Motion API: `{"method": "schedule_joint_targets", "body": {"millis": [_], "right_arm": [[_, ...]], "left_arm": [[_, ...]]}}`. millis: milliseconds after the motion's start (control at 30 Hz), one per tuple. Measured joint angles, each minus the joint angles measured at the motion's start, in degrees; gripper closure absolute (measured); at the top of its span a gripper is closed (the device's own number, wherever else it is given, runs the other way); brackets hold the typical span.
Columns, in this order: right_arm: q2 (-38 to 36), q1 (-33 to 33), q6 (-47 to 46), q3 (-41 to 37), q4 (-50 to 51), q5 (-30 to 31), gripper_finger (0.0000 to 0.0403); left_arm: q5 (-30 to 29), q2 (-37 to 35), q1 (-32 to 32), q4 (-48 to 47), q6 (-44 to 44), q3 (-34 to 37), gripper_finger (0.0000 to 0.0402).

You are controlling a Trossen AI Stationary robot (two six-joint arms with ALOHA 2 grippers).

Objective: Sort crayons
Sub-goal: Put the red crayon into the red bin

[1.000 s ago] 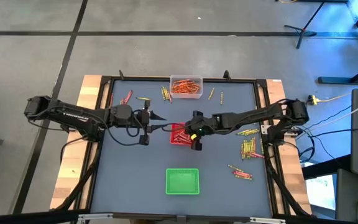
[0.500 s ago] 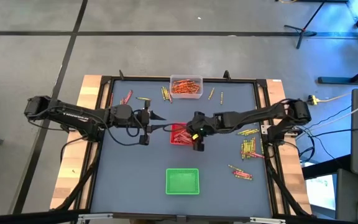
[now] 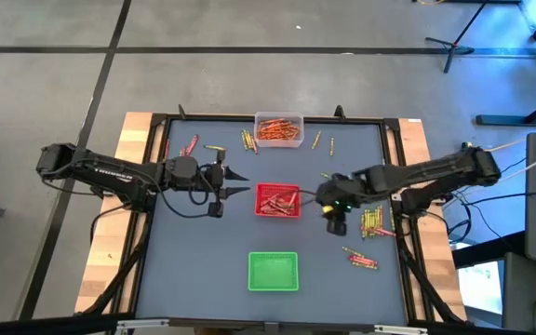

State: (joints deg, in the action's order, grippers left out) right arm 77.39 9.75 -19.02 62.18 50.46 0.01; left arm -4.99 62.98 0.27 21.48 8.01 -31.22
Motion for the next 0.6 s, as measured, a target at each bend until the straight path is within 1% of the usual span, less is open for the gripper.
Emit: {"method": "schedule_joint_targets", "body": {"millis": [167,400,600], "right_arm": [[-3.3,4.9,-9.3,-3.4,4.8,0.4,0.0248],[-3.9,10.7,-18.5,-9.8,11.7,0.3,0.0249],[-3.9,13.3,-22.7,-16.3,11.7,-4.2,0.0249]], "left_arm": [[0.0,0.0,0.0,0.0,0.0,0.0,0.0302],[0.0,0.0,0.0,0.0,0.0,0.0,0.0302],[0.0,0.0,0.0,0.0,0.0,0.0,0.0302]]}}
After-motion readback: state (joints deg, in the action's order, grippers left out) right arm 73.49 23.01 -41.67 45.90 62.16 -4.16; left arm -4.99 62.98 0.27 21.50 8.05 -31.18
